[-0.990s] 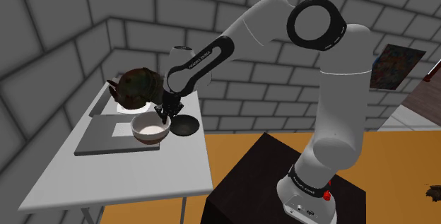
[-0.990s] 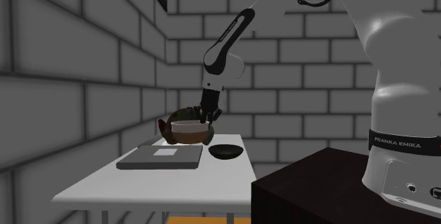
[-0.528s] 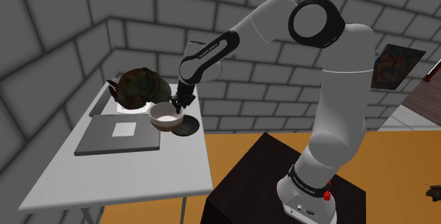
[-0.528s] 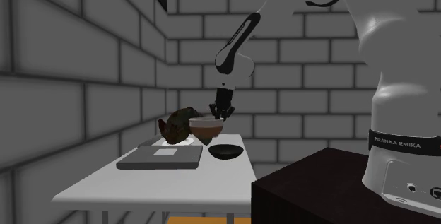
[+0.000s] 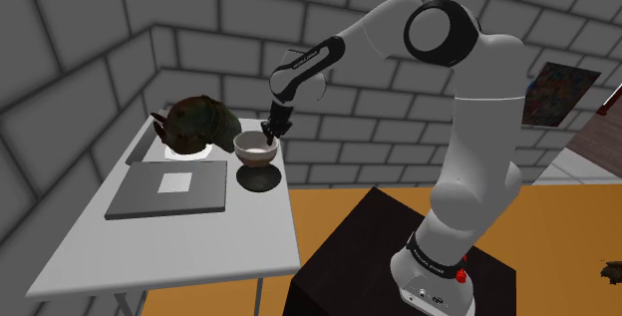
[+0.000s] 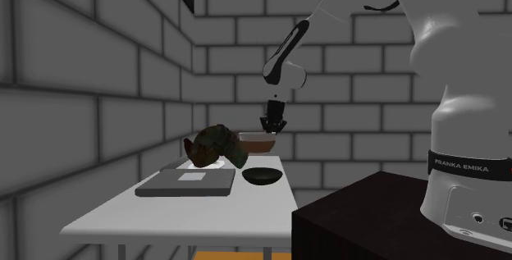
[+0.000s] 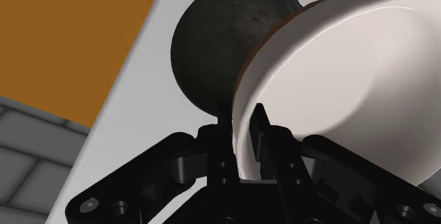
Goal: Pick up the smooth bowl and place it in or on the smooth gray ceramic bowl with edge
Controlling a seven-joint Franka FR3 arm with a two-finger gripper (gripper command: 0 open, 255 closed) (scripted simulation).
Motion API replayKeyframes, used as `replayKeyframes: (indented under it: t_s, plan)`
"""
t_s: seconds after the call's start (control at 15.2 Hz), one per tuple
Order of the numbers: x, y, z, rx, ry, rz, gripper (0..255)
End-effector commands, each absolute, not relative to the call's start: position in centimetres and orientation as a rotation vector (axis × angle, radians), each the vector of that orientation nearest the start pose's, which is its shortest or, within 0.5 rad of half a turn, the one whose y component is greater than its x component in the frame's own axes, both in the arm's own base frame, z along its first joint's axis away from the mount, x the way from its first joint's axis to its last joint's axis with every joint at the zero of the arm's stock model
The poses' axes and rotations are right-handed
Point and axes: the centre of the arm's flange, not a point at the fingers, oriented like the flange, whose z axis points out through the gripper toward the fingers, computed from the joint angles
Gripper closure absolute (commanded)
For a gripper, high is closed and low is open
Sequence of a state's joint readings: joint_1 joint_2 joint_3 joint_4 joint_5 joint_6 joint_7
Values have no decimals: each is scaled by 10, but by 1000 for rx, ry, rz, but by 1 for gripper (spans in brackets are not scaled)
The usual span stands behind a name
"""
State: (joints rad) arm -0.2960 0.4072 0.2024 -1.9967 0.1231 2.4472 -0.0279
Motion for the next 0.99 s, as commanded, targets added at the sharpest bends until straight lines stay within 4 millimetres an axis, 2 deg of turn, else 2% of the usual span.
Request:
replayKeyframes:
  t_s: [0.0, 0.92]
  plan:
    - [613, -87, 261, -2972, 260, -87, 255]
    - [613, -87, 187, -2972, 260, -87, 255]
